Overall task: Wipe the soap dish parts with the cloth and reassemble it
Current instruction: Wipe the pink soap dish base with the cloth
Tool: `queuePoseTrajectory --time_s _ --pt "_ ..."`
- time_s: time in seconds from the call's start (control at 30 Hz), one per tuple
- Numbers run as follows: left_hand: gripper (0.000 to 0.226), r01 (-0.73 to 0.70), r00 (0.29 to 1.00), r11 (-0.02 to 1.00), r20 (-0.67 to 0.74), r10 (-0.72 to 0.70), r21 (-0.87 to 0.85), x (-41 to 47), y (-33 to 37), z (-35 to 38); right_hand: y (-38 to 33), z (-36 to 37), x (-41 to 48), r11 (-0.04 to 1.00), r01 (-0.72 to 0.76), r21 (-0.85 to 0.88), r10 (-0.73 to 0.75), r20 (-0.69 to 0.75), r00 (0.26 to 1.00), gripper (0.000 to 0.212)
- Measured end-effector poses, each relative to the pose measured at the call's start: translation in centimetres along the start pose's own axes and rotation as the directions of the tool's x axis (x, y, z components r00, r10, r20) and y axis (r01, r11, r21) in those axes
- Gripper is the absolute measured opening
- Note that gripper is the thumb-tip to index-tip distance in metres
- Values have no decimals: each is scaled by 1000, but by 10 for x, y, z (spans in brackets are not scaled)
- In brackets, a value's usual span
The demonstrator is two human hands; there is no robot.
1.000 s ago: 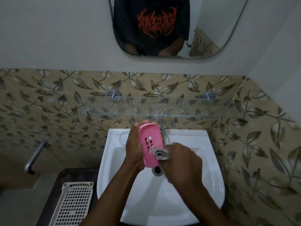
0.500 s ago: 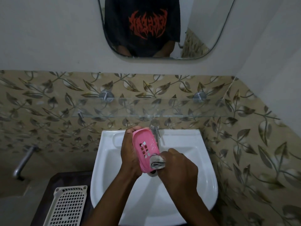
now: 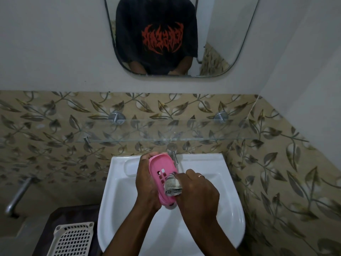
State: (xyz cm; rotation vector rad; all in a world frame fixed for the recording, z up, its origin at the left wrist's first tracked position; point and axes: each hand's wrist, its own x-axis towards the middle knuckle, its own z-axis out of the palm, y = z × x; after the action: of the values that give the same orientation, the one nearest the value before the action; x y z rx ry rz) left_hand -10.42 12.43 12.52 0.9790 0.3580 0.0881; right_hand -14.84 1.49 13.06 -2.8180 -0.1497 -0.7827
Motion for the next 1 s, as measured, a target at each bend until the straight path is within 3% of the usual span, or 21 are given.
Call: queuePoseTrajectory --time_s 0.2,0.4,0.67,0.87,1.0 --pt "30 21 1000 999 -13 -21 -25 1 -2 4 3 2 1 997 -77 12 78 -23 997 31" --pt "36 178 984 982 8 -178 -65 -11 -5 11 -6 1 34 994 -93 58 98 -110 989 29" --pt "26 55 998 997 -7 -55 -62 0 6 7 2 1 -1 994 -112 -12 113 56 992 32" --pt "36 180 983 983 24 -180 -20 -12 -10 6 -7 -2 29 988 -123 95 131 -79 988 30" --pt "30 58 998 998 15 -58 32 -3 -7 2 -5 -3 24 992 -105 69 108 -41 993 31"
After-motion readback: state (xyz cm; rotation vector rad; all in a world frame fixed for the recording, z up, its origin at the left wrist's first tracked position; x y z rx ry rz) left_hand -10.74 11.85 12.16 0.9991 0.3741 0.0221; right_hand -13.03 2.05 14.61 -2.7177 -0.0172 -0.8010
